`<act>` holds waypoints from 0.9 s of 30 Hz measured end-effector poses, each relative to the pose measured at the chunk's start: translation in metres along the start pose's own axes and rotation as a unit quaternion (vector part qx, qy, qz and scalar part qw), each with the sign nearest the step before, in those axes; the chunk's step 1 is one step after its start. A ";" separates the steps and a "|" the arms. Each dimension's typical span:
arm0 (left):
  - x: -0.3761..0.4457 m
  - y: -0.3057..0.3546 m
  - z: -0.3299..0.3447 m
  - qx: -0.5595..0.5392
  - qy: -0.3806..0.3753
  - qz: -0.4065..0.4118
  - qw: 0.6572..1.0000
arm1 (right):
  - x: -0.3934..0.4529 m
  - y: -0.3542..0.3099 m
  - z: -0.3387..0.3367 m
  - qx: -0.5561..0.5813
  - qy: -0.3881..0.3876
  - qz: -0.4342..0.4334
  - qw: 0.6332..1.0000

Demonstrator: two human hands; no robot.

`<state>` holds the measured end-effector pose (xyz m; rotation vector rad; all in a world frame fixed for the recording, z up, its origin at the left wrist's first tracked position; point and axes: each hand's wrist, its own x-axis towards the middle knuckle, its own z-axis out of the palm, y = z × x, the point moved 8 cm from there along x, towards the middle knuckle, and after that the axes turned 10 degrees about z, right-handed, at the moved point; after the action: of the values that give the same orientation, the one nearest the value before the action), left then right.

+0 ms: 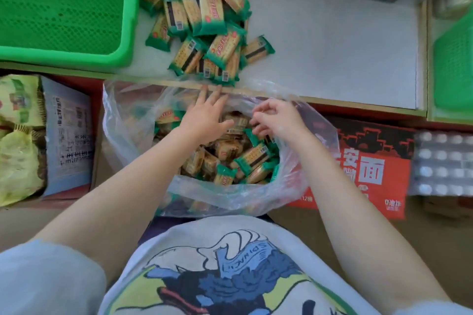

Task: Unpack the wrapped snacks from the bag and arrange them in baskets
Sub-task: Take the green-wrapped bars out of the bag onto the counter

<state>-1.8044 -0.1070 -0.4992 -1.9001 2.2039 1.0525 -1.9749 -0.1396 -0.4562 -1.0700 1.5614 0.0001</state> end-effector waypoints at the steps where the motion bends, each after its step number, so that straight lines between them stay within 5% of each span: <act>1: -0.006 0.006 0.000 0.027 0.034 0.015 0.999 | -0.006 0.027 0.004 -0.068 -0.004 0.010 0.998; 4: -0.030 0.033 0.014 0.012 0.125 0.082 0.989 | -0.016 0.090 0.005 -0.220 0.017 0.020 0.975; 9: -0.054 0.043 0.109 -0.054 -0.111 0.055 0.991 | -0.013 0.128 0.011 -0.332 0.022 -0.008 0.943; 14: -0.060 0.042 0.125 -0.033 -0.102 0.062 0.992 | -0.001 0.140 0.020 -0.380 0.031 -0.019 0.924; 17: -0.060 0.041 0.123 -0.077 -0.106 0.045 0.990 | -0.002 0.140 0.015 -0.319 0.031 -0.001 0.947; 21: -0.056 0.041 0.102 -0.209 -0.045 0.012 0.977 | -0.020 0.119 -0.012 -0.054 0.040 0.016 0.998; 24: -0.056 0.046 0.085 -0.400 -0.015 -0.057 0.915 | -0.029 0.104 -0.019 0.133 0.027 0.027 0.990; 27: -0.055 0.047 0.065 -0.605 0.045 -0.132 0.784 | -0.026 0.086 -0.014 0.209 0.009 0.043 0.977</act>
<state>-1.8573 -0.0256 -0.5025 -2.4685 1.1106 2.7182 -2.0413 -0.0808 -0.4775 -0.6733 1.5344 -0.2680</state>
